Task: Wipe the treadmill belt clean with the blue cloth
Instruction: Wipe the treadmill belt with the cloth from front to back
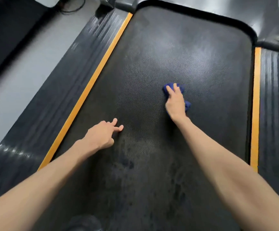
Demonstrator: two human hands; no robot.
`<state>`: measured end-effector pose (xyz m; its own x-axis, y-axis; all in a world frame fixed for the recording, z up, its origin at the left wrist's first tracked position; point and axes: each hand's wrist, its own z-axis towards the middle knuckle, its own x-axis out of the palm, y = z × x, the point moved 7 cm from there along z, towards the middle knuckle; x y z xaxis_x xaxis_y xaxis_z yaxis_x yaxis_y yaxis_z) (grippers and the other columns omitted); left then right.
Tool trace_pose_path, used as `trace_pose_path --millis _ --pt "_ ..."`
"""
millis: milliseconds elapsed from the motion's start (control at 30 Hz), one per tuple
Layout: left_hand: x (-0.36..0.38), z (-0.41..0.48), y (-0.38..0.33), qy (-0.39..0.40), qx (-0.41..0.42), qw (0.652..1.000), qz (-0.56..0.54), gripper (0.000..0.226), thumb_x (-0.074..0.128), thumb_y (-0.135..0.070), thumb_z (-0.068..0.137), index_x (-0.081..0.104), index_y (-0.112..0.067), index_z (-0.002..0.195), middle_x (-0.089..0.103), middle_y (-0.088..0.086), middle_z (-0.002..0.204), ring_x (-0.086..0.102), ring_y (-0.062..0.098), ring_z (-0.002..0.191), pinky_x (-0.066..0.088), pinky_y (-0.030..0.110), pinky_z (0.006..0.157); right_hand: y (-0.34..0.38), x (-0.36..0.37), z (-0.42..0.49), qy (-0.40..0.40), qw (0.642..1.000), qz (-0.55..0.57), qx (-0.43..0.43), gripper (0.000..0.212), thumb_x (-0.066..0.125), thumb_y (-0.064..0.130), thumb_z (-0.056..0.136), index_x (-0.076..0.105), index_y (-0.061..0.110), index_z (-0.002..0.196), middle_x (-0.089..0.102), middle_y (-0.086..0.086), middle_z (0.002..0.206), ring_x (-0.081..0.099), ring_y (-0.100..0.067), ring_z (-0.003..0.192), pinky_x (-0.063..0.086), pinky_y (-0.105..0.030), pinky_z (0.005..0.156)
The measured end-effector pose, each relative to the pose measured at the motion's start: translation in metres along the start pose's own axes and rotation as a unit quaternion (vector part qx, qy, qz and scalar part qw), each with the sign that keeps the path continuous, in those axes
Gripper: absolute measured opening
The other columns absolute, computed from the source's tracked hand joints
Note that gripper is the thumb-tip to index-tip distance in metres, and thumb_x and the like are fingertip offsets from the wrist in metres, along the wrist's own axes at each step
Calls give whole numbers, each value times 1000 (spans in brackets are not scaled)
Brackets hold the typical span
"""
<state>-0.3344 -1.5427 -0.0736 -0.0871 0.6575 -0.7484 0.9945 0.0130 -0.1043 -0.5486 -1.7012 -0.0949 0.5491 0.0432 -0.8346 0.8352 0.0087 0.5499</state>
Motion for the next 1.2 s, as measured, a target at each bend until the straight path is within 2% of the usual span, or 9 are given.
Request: trace_pose_path --millis 200,333,500,633,767,900,1067,1133,1200 --pt "-6 0 15 -18 10 997 -74 70 40 2 82 38 -39 139 21 -14 154 34 19 136 44 35 101 96 67 -37 214 940 7 -265 63 37 -13 84 36 13 141 17 -10 155 11 -26 143 8 -34 116" --pt "-1 -14 32 -110 6 989 -98 60 39 3 86 43 -27 138 22 -11 154 25 14 140 31 30 111 -38 -25 -2 20 998 -29 -52 66 40 -14 80 37 11 140 17 -17 153 17 -29 142 8 -28 114" --pt "3 -25 51 -142 -13 982 -124 57 39 3 87 49 -30 133 27 -7 152 28 17 139 31 30 108 -75 -63 10 -68 986 -46 143 57 46 -6 80 38 0 136 22 -24 148 19 -36 138 13 -32 112" --pt "-1 -25 53 -154 -21 977 -148 55 41 5 84 58 -27 125 34 -8 149 34 18 136 38 34 106 59 40 -25 48 996 -10 -72 58 46 -6 82 38 3 138 31 -13 146 24 -27 137 21 -33 109" --pt "2 -27 54 -187 -39 968 -163 53 45 6 80 64 -26 118 44 -7 143 45 20 129 43 37 102 126 92 -61 152 906 0 -395 36 54 6 77 59 7 113 51 18 115 48 -2 106 36 -22 85" --pt "-2 -30 54 -200 -39 965 -163 48 44 4 82 66 -24 115 46 -7 141 50 21 122 51 39 90 -19 -10 -48 5 988 -52 -145 64 37 4 69 51 12 131 40 -16 143 40 -33 131 31 -38 110" --pt "-7 -29 49 -216 -41 961 -166 42 45 2 84 68 -21 111 52 -5 136 49 21 123 49 38 94 -119 -79 -73 -140 980 -29 136 63 39 -8 77 37 4 139 19 -21 151 18 -35 140 13 -33 116" --pt "-10 -30 47 -228 -51 957 -173 41 46 2 83 68 -19 110 54 -4 133 52 22 119 49 37 92 -79 -52 -78 -141 980 -23 142 63 33 -1 74 40 0 137 24 -26 149 21 -37 139 14 -35 116" --pt "-12 -29 44 -234 -54 956 -167 41 46 2 82 69 -19 108 57 -4 129 54 22 114 51 36 89 -5 6 -94 -70 997 -14 18 61 36 -3 72 45 -1 132 32 -27 144 30 -39 134 20 -40 115"
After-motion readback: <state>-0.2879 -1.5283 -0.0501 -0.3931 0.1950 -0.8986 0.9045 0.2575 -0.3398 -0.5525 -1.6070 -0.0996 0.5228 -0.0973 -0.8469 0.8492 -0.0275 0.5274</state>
